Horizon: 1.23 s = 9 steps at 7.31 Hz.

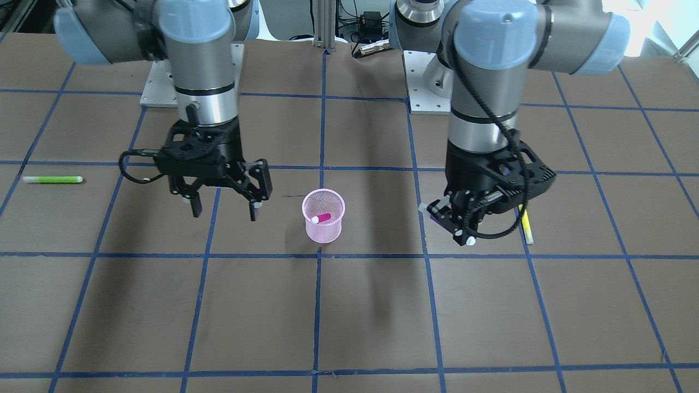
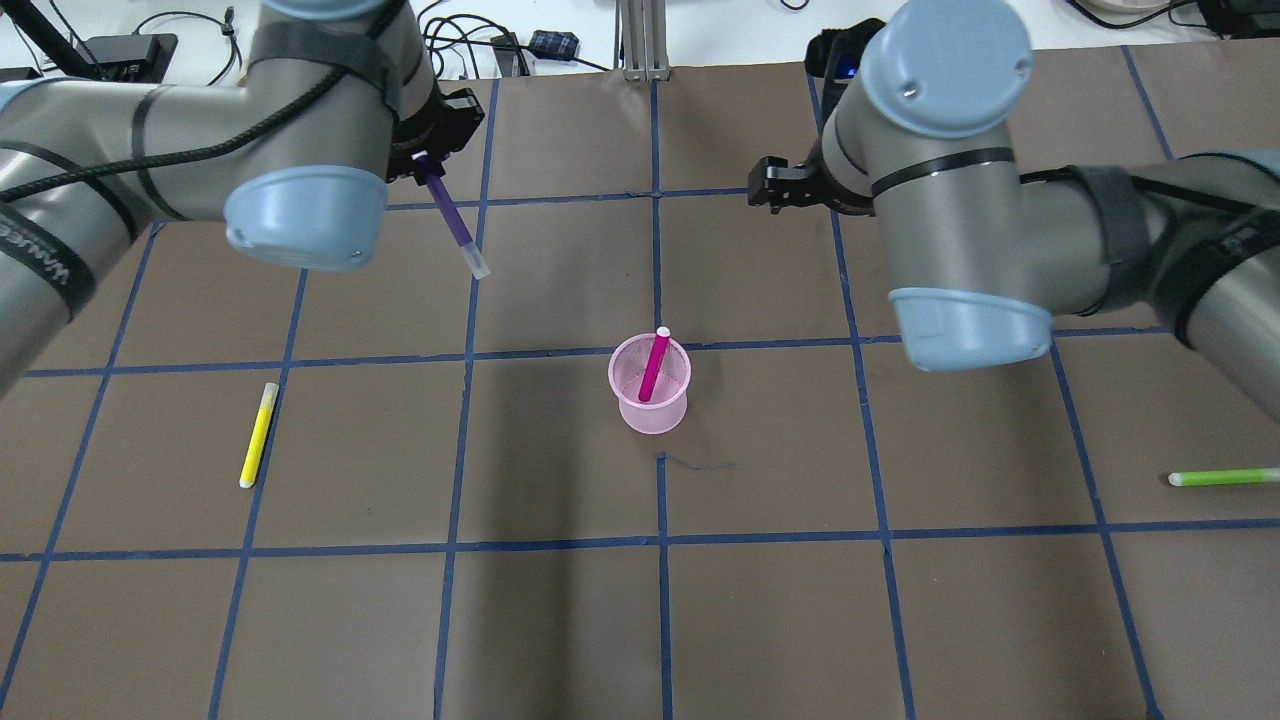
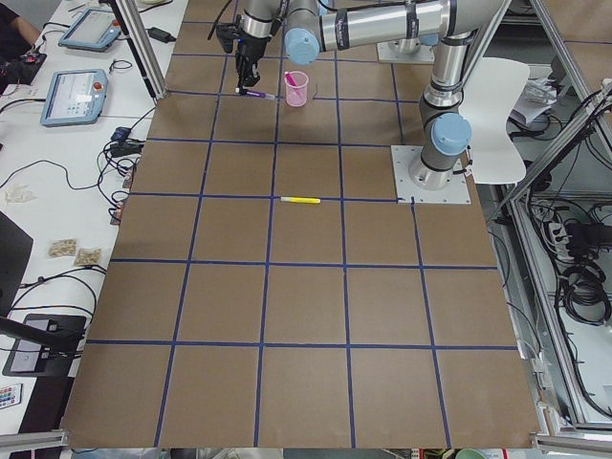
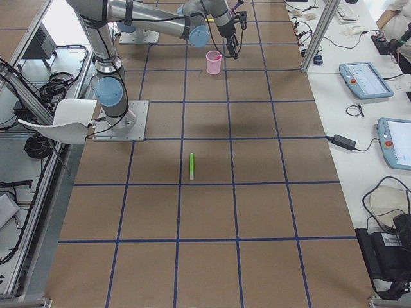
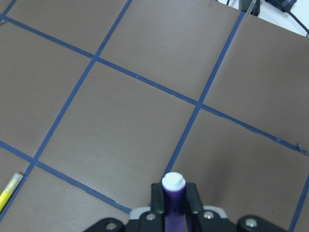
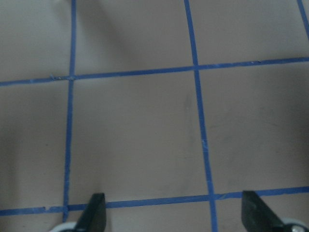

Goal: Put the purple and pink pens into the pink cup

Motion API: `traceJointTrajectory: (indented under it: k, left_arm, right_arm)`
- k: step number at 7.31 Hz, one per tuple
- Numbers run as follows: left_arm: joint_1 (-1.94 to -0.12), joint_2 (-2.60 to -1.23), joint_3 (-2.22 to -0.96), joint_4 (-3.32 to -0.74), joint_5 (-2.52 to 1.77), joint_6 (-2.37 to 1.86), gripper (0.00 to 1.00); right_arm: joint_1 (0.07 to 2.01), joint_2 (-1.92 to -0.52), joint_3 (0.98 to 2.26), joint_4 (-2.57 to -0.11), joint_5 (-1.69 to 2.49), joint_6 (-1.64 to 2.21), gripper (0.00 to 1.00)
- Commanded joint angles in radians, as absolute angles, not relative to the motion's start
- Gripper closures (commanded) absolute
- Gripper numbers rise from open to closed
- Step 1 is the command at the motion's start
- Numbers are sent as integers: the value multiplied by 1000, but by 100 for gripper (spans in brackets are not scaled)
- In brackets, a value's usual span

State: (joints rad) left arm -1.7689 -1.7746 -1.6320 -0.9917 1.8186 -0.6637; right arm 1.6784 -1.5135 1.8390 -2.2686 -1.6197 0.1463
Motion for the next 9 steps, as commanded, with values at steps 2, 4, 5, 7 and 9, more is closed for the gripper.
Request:
traceJointTrajectory:
  k: [2, 4, 5, 7, 9]
  left_arm:
    - [-1957, -1804, -1729, -823, 1928, -902, 100]
    - [-2011, -1839, -1733, -796, 2003, -965, 100]
    - [-2041, -1854, -1733, -793, 2075, -972, 100]
    - [-2084, -1882, -1735, -793, 2105, -1047, 100]
    - [-2098, -1913, -1736, -793, 2115, -1081, 100]
  right_arm:
    - [1574, -1545, 1632, -1793, -1574, -4, 0]
    - [1572, -1554, 1554, -1588, -1574, -84, 0]
    - [1584, -1560, 1555, -1504, -1574, -121, 0]
    - [1580, -1595, 1575, -1479, -1574, -109, 0]
    - [1575, -1589, 1571, -1526, -1574, -91, 0]
